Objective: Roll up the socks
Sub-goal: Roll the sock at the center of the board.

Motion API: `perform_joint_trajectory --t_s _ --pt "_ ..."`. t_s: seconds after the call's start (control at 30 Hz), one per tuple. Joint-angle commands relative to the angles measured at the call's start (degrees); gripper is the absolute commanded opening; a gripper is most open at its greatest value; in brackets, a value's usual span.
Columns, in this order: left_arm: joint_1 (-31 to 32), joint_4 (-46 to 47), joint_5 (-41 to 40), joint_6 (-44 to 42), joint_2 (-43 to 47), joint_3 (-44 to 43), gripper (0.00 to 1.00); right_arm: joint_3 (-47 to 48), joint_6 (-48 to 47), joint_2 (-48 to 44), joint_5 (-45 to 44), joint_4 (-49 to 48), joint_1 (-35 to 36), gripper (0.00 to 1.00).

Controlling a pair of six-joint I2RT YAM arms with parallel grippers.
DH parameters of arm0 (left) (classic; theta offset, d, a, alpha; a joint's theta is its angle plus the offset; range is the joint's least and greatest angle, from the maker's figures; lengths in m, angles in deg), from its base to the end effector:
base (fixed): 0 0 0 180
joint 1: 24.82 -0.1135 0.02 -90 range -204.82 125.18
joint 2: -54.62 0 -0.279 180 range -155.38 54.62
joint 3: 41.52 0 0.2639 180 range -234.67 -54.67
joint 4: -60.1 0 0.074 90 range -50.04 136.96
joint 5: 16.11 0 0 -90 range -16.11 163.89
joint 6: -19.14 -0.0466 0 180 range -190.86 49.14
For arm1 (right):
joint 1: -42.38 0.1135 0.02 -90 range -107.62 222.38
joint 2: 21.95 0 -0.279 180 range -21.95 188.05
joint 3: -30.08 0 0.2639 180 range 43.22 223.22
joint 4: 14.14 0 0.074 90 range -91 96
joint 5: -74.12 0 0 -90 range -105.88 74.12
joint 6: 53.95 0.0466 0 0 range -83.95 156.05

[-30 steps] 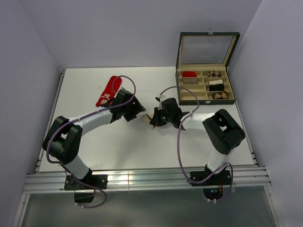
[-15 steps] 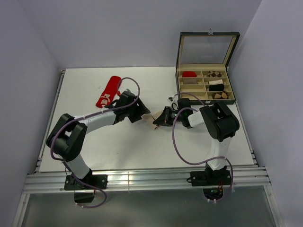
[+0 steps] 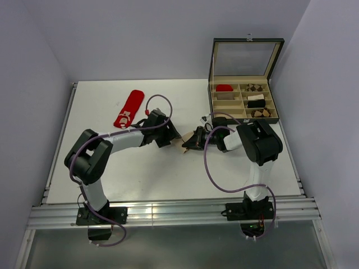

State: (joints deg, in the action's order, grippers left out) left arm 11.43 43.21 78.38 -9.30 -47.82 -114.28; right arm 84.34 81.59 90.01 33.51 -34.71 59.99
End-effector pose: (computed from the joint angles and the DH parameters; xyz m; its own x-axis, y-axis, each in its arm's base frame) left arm 0.3141 -0.2348 0.1678 -0.8354 -0.4745 -0.2774 -0.2136 0.7453 -0.6316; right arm 0.3215 0.1392 0.0862 -0.9553 0.1842 -0.2313 -0.1313 0.4366 0.8900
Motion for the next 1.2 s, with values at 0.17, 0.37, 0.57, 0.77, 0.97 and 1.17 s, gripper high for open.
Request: perform_joint_trajectory --t_s 0.17,0.37,0.57,0.77,0.97,1.17 --pt "0.22 0.23 -2.82 -3.46 -4.88 -4.98 0.66 -3.33 -3.0 4.05 -6.14 11.21 -0.38 0.0" --pt "0.22 -0.82 -3.26 -4.78 -6.73 -5.78 0.63 -3.24 -3.17 3.97 -6.41 11.48 -0.38 0.0" --pt "0.22 -1.09 -1.68 -5.14 -7.87 -5.34 0.47 -2.98 -3.26 4.05 -6.58 11.65 -0.38 0.0" --pt "0.4 -3.19 -2.38 -5.13 -7.26 -4.9 0.19 -2.63 -5.63 1.69 -7.98 12.09 -0.12 0.0" --pt "0.4 -7.23 -4.23 -7.06 -4.45 -5.6 0.02 -1.05 -11.16 -4.91 -14.13 16.66 3.21 0.15" --pt "0.4 -8.38 -8.0 -9.08 -0.14 -3.41 0.01 1.86 -12.76 -5.35 -16.16 19.13 7.26 0.28"
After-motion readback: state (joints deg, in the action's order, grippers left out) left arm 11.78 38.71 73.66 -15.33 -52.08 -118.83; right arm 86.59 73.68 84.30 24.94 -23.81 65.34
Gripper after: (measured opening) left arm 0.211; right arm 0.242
